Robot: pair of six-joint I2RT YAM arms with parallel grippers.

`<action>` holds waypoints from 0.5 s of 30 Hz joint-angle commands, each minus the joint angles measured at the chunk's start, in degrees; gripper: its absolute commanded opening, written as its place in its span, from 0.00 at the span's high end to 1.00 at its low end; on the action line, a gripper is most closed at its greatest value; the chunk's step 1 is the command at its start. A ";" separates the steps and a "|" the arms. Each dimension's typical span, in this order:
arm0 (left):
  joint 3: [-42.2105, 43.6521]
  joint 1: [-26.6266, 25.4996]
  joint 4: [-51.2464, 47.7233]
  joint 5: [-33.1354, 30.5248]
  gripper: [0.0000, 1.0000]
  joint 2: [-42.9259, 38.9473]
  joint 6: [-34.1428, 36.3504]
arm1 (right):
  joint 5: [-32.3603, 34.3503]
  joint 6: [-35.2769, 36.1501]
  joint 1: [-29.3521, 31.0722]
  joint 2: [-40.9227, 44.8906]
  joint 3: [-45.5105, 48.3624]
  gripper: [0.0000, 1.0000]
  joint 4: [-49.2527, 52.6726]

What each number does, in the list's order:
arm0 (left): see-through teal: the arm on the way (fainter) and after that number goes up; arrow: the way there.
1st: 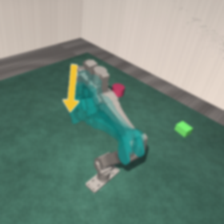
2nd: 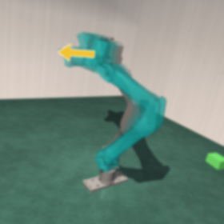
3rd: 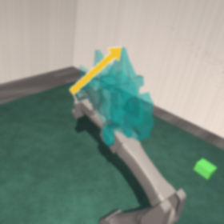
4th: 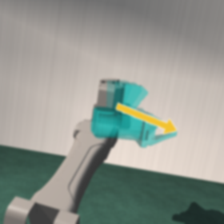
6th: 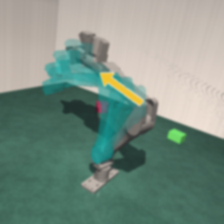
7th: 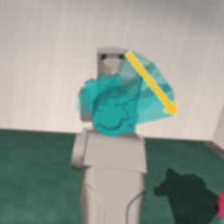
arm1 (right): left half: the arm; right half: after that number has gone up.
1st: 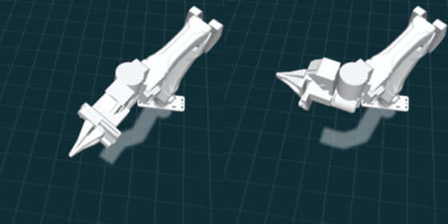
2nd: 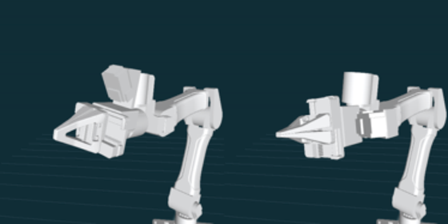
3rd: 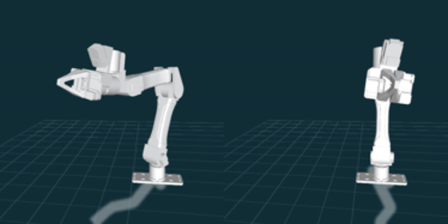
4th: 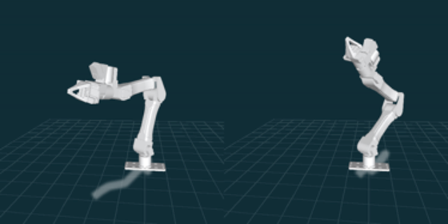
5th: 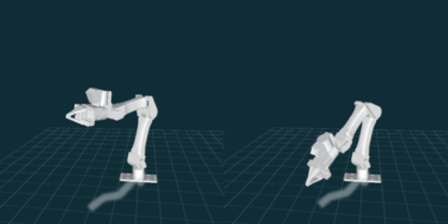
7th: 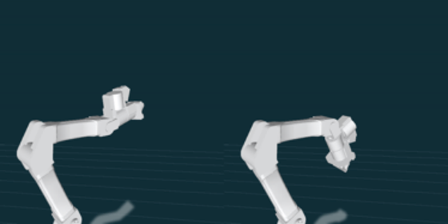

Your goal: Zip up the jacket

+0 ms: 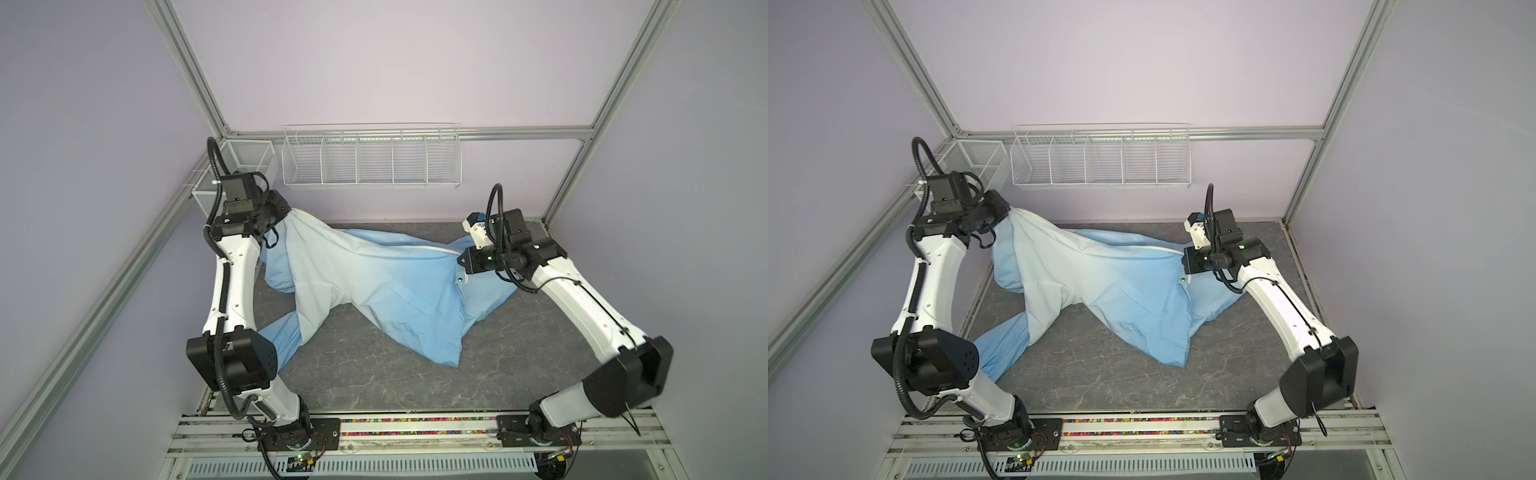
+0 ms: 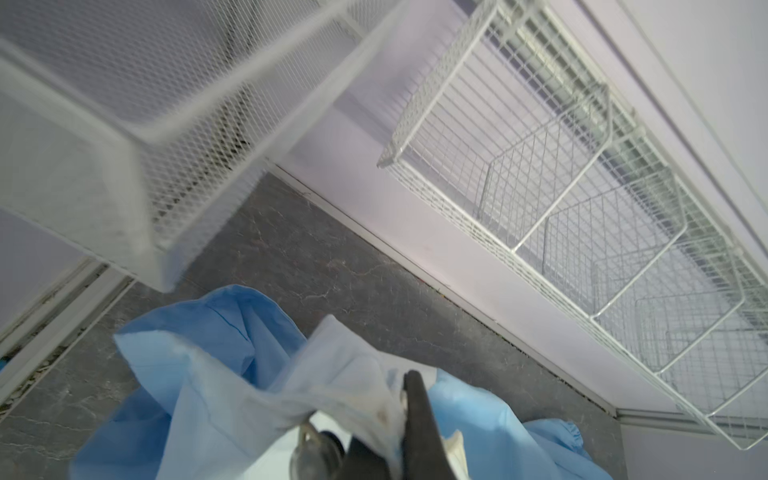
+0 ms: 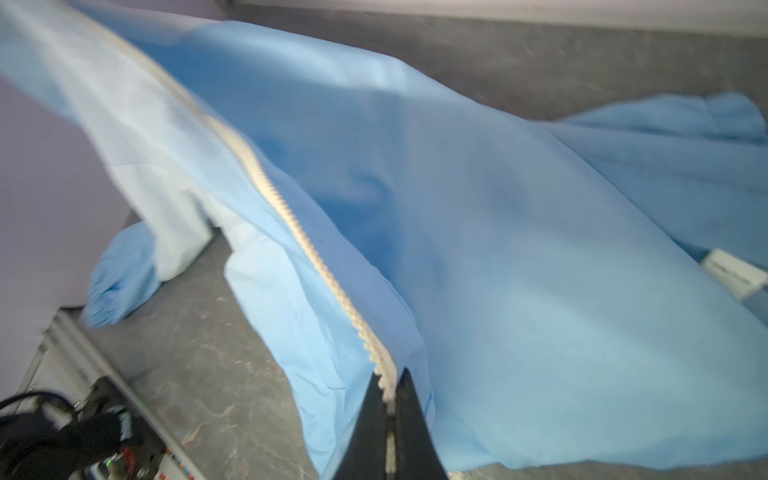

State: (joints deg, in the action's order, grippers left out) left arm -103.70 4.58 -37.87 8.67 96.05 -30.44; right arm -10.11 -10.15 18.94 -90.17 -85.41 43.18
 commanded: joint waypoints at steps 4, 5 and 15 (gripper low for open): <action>1.62 -3.49 5.74 -3.81 0.78 4.90 -3.55 | 15.51 -4.62 -5.40 -8.49 -3.99 0.72 4.86; 0.96 -3.90 5.41 -3.66 0.60 5.86 -3.62 | 16.08 -4.61 -5.75 -10.27 -5.10 0.63 5.78; 8.85 -5.99 6.08 -8.51 0.00 0.06 -2.49 | 16.74 -3.36 -5.50 -13.11 -5.03 0.14 3.08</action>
State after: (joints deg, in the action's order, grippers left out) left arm -98.21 -1.26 -32.69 3.27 100.64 -32.58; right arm 5.41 -14.31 13.04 -102.50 -89.58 46.83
